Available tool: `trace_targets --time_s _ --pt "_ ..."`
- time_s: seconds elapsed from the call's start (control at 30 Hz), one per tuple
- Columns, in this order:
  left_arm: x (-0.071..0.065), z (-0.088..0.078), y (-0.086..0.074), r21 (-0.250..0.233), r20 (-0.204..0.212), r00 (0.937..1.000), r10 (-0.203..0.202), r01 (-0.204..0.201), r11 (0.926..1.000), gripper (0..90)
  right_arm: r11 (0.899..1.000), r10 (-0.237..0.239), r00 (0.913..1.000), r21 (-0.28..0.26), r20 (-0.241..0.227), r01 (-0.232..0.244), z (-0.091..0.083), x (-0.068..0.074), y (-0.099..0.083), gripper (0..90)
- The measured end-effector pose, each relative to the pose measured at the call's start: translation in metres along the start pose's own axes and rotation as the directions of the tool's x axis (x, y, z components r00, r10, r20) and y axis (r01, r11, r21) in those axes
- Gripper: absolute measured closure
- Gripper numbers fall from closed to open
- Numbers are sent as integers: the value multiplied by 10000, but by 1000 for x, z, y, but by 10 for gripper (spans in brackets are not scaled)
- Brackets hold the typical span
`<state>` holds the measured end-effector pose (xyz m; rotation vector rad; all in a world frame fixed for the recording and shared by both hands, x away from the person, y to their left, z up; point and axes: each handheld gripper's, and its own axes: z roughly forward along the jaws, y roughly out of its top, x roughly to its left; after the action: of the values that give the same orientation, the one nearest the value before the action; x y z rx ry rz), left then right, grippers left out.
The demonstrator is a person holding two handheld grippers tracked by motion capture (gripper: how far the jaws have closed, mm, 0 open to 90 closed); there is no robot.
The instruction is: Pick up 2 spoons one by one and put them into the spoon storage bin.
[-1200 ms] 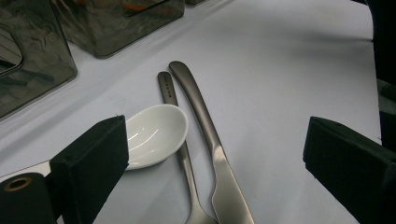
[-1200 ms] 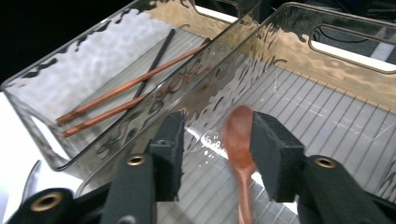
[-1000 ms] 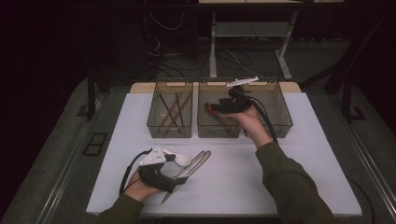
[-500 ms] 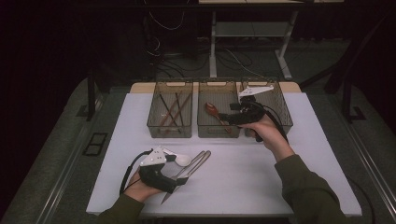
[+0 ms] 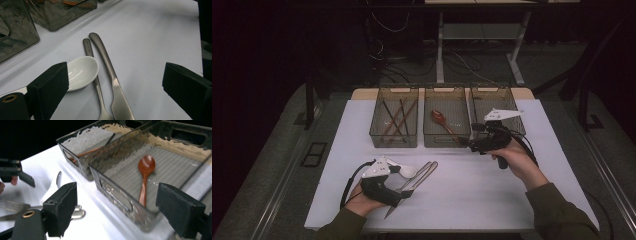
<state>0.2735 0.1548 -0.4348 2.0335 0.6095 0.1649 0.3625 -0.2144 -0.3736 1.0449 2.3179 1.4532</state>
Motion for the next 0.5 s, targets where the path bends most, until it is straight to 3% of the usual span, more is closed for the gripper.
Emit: trace_targets --time_s 0.1,0.5 --pt "-1 0 0 -1 -31 10000 5 -5 10000 58 9999 90 10000 -141 -8 -90 -10 1 -11 172" --pt "-1 0 1 -1 -93 10000 13 -13 10000 58 9995 -288 9993 -105 248 291 -40 4 -57 172"
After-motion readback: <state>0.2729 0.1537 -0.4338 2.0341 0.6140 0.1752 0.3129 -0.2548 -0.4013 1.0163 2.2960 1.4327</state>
